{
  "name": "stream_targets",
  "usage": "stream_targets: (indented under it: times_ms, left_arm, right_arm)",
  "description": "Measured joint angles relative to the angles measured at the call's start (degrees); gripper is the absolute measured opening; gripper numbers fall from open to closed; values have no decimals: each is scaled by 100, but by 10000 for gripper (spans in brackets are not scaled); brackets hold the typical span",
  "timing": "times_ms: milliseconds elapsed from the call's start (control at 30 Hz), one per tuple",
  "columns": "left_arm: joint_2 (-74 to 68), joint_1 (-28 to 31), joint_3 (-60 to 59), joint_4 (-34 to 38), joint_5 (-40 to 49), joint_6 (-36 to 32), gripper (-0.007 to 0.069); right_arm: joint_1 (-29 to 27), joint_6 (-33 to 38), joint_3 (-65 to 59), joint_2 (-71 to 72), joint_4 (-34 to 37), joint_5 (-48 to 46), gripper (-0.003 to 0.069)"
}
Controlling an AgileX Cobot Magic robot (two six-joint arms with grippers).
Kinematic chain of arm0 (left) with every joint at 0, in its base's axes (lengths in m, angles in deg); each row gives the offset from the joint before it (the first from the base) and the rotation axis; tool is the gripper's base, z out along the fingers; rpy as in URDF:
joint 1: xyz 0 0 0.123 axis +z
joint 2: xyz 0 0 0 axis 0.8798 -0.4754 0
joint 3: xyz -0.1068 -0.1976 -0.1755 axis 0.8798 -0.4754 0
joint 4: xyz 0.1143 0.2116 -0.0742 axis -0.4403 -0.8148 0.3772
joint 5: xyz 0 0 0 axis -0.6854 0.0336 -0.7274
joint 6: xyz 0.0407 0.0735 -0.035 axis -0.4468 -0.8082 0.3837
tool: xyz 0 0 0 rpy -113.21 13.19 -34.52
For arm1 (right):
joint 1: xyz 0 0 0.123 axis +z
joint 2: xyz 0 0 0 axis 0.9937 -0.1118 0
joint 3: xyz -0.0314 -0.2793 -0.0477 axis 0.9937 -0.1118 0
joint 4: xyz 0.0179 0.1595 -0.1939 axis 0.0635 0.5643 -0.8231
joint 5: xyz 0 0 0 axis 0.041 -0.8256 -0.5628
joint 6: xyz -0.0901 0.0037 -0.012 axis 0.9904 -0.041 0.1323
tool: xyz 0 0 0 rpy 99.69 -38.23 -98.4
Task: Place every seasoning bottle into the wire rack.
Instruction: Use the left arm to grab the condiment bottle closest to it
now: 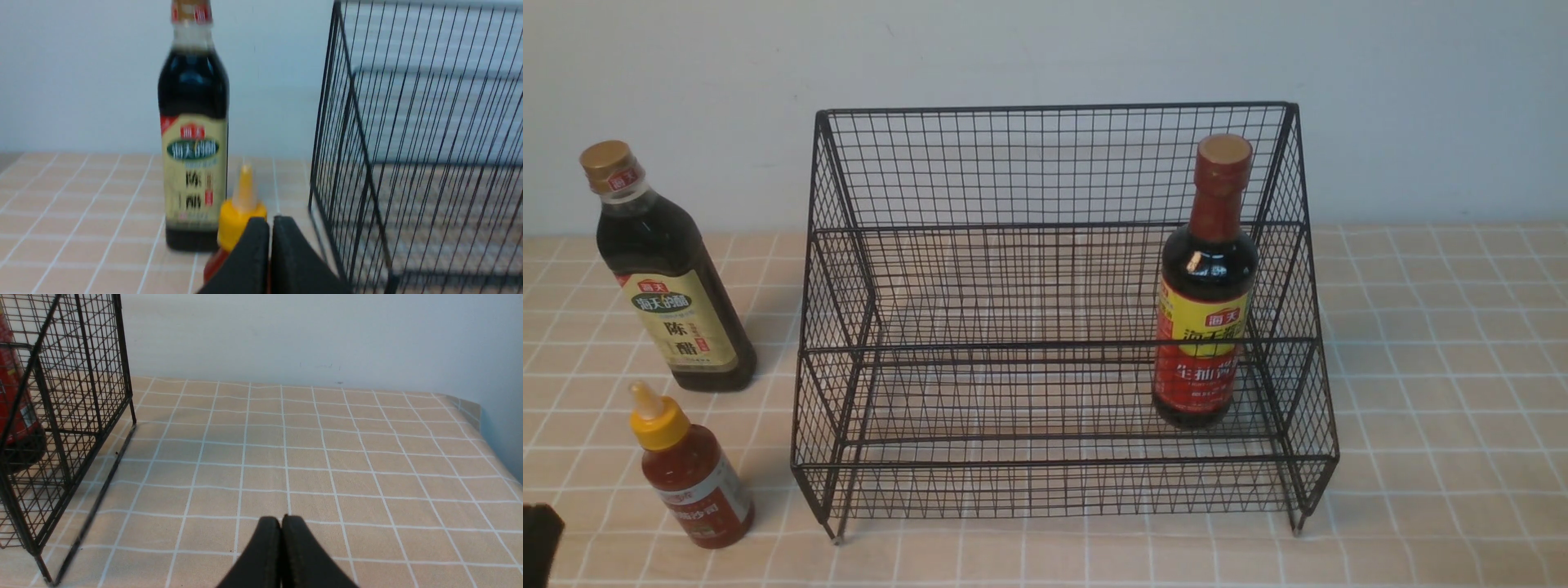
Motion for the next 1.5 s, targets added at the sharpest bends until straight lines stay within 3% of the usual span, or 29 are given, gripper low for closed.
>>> stream_targets:
  times_ms: [200,433,600,800,1033,1200,1367,1500]
  left_arm:
    - [0,0,0,106,-1194,8,-7]
    - [-831,0,0,100,-1771,177,6]
    - [-2300,0,368,-143,-2180,628,117]
    - [-4006,0,740,-1000,-2981,716,331]
    - [-5734,0,753,-688,-4141,677,480]
    - [-7011,0,802,-391,-5509,558,491]
    - [-8042,0,827,-156,-6329,447,487]
    - [-8551,0,837,-262,-6510,465,413]
  right_arm:
    - [0,0,0,0,0,0,-12]
    - [0,0,0,0,0,0,-12]
    - [0,0,0,0,0,0,-12]
    - [0,0,0,0,0,0,-12]
    - [0,0,0,0,0,0,-12]
    - [0,0,0,0,0,0,-12]
    - [0,0,0,0,0,0,-12]
    - [0,0,0,0,0,0,-12]
